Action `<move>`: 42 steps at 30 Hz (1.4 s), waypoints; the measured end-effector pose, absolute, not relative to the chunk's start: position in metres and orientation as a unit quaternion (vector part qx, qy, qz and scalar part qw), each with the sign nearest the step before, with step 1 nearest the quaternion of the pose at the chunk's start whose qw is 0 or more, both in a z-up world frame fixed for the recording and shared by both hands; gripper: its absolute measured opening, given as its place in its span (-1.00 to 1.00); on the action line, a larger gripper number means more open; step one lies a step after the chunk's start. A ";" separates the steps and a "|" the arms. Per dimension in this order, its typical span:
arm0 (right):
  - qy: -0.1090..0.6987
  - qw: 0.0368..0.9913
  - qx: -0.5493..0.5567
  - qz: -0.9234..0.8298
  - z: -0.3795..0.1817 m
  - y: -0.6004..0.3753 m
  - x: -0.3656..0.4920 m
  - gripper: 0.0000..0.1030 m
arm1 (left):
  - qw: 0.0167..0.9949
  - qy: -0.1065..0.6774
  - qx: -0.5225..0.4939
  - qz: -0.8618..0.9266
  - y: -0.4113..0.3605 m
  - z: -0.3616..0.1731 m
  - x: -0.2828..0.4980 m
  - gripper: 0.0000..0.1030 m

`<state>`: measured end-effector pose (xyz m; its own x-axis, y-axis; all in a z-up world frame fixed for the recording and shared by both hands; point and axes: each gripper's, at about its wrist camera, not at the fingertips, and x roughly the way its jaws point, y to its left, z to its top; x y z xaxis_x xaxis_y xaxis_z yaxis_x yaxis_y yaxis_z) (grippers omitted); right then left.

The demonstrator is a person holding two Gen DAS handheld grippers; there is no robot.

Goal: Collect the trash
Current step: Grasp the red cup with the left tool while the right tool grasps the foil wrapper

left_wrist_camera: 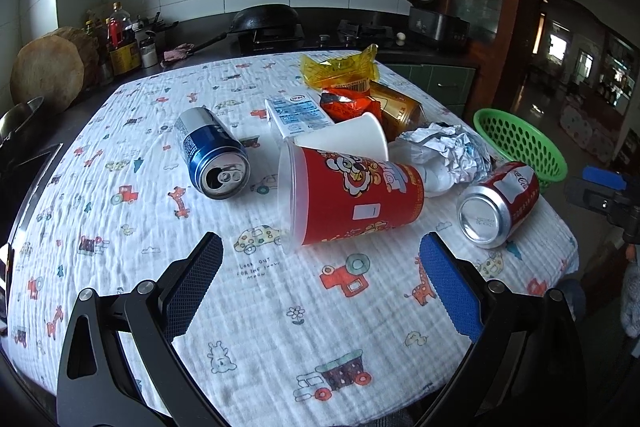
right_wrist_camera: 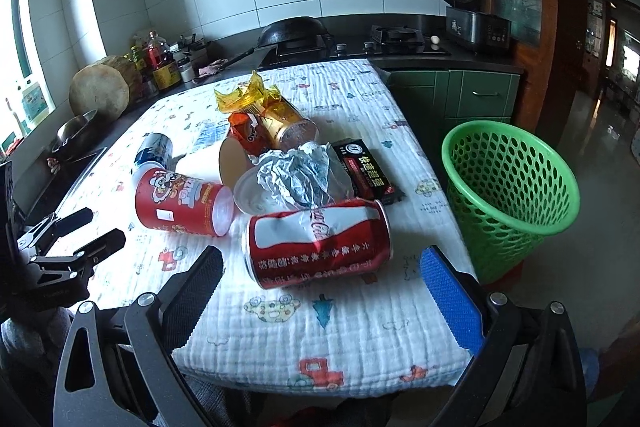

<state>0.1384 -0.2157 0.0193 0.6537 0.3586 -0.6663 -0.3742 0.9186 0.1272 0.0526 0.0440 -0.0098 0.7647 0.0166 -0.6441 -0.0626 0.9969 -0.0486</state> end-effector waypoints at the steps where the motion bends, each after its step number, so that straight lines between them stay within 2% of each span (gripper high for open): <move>1: 0.367 0.906 -0.015 0.208 0.020 -0.212 0.144 0.86 | 0.938 0.343 -0.034 0.021 0.045 -0.010 0.054 0.88; 8: 0.389 0.889 -0.042 0.237 0.018 -0.187 0.186 0.84 | 0.938 0.344 -0.038 0.010 0.053 -0.008 0.065 0.87; 12: 0.415 0.874 -0.044 0.248 0.012 -0.179 0.213 0.71 | 0.937 0.346 -0.040 0.000 0.057 -0.006 0.072 0.77; 31: 0.487 0.829 -0.103 0.257 -0.025 -0.142 0.280 0.71 | 0.919 0.379 -0.064 -0.081 0.065 -0.019 0.110 0.46; 38: 0.492 0.825 -0.106 0.258 -0.031 -0.139 0.283 0.61 | 0.906 0.400 -0.082 -0.108 0.065 -0.030 0.121 0.23; 40: 0.491 0.825 -0.104 0.261 -0.031 -0.139 0.283 0.56 | 0.903 0.404 -0.091 -0.118 0.065 -0.032 0.123 0.14; 42: 0.490 0.825 -0.102 0.262 -0.030 -0.140 0.282 0.43 | 0.900 0.405 -0.095 -0.128 0.064 -0.033 0.124 -0.04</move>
<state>0.2818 -0.1401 -0.0302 0.3814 0.3321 -0.8627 -0.5330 0.8415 0.0883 0.1238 0.0642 -0.0331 0.6398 -0.3071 -0.7046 0.1528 0.9492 -0.2750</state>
